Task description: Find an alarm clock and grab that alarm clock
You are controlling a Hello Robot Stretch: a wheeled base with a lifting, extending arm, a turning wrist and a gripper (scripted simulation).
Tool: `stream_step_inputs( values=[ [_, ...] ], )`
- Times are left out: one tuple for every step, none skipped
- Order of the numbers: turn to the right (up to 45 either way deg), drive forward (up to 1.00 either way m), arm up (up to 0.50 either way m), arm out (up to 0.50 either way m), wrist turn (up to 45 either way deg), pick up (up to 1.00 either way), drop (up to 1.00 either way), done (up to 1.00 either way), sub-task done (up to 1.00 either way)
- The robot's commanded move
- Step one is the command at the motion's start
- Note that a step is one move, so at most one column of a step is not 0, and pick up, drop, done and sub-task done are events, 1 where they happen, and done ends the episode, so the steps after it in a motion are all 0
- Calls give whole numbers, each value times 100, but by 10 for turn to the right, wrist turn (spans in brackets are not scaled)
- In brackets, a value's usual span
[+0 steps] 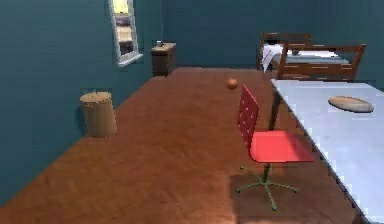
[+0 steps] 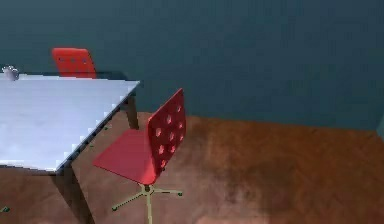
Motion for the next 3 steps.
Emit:
stream_step_inputs(
  values=[
    [0, 100, 0, 0, 0, 0, 0, 0, 0],
    [0, 100, 0, 0, 0, 0, 0, 0, 0],
    [0, 100, 0, 0, 0, 0, 0, 0, 0]
  ],
)
